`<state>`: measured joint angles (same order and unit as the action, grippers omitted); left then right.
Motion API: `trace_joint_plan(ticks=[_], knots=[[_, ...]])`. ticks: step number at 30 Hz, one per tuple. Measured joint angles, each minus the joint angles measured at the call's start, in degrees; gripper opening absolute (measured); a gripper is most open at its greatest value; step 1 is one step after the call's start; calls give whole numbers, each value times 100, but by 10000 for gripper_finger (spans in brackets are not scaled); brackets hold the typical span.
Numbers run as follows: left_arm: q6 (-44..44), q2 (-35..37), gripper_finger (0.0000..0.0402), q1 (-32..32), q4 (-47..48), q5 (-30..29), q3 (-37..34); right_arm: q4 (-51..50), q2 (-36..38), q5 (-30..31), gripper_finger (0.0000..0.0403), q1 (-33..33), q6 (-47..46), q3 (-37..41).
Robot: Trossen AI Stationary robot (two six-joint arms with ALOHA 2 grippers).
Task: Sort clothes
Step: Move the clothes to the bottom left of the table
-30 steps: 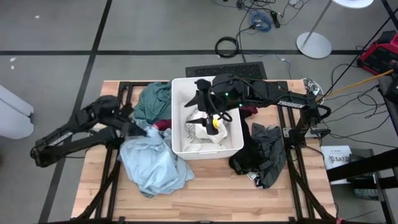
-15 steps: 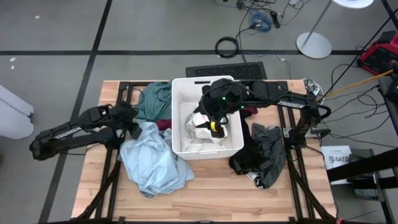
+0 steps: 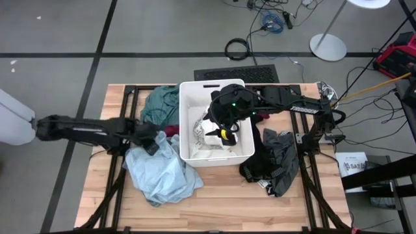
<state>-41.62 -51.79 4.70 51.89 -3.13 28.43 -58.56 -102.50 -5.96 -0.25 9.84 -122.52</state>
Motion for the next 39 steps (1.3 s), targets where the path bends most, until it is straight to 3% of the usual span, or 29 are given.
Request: trace_joint_plan(ticks=[5, 8, 12, 17, 22, 25, 28, 36, 39], knots=[[-198, -619, 124, -733, -906, 455, -3, -115, 0, -2, 260, 0, 4, 0], [-750, -852, 124, -1273, -1162, 581, -3, -258, 0, -1, 260, 31, -2, 0], [-1720, -1198, 124, -2031, -1431, 581, -3, -390, 0, -2, 260, 73, 60, 0], [-2938, -1677, 124, -2939, -2460, 541, -3, -661, 0, -27, 260, 135, 231, 0], [-3750, -2061, 124, -3597, -2964, 106, 206, -1282, 31, -14, 260, 304, 212, 0], [-3846, -2041, 124, -3702, -2577, -568, 522, -1183, 169, 12, 260, 350, 182, 0], [-3725, -1877, 124, -3633, -1617, -1109, 879, -997, 376, 57, 260, 298, 226, 0], [-3704, -1281, 124, -3407, 1190, -1435, 2038, -901, 1133, 187, 260, -180, 136, 126], [-3724, -1077, 124, -3406, 2176, -1896, 2567, -589, 1471, 160, 260, -361, 147, 538]])
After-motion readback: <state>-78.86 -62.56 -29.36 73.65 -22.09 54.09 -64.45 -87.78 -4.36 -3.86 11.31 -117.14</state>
